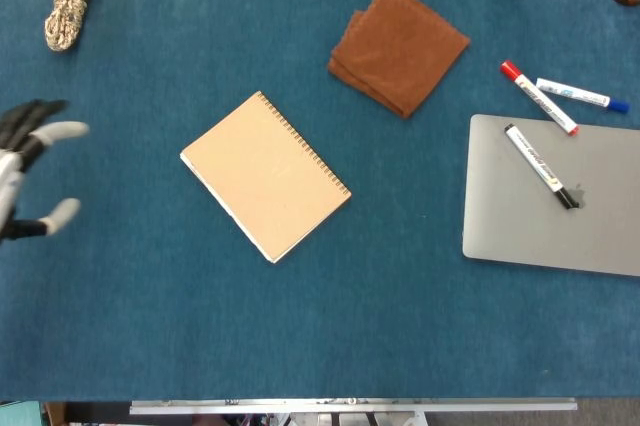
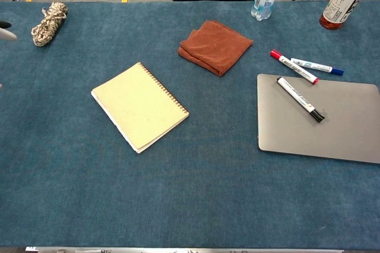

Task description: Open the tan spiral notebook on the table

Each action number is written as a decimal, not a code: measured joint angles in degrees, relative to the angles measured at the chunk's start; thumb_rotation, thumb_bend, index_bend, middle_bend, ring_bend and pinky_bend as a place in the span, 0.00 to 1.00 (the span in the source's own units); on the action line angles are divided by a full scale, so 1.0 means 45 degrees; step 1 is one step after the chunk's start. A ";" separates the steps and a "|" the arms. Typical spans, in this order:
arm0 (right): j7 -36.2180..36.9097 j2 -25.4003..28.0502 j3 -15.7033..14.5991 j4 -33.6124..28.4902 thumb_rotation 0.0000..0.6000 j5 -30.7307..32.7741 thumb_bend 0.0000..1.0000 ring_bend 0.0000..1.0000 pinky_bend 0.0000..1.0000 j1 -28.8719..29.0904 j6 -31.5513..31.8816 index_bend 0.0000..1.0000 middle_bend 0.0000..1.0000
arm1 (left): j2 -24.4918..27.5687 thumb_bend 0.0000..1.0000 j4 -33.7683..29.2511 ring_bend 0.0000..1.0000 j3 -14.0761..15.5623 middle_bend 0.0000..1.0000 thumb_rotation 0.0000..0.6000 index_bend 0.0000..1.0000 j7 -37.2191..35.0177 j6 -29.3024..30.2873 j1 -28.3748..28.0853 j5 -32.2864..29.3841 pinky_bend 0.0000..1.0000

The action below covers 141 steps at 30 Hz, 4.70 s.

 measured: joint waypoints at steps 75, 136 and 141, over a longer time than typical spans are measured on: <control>0.0305 -0.0102 -0.0086 0.0554 1.00 0.0594 0.13 0.21 0.27 -0.0405 0.0166 0.33 0.37 | -0.7117 0.10 0.2344 0.00 -0.0585 0.16 0.00 0.21 0.7757 -0.8193 -0.7805 -0.4412 0.00; -0.0474 -0.0111 -0.0089 -0.0249 1.00 -0.0006 0.13 0.21 0.27 -0.0307 0.0242 0.33 0.37 | -0.5328 0.10 0.7292 0.01 0.2671 0.20 1.00 0.26 0.2161 0.0713 -0.3805 0.2093 0.00; -0.0581 -0.0125 -0.0086 -0.0314 1.00 0.0043 0.13 0.21 0.27 -0.0295 0.0215 0.33 0.37 | -0.6178 0.10 0.9152 0.01 0.2781 0.20 1.00 0.26 0.1496 0.1400 -0.3336 0.2248 0.00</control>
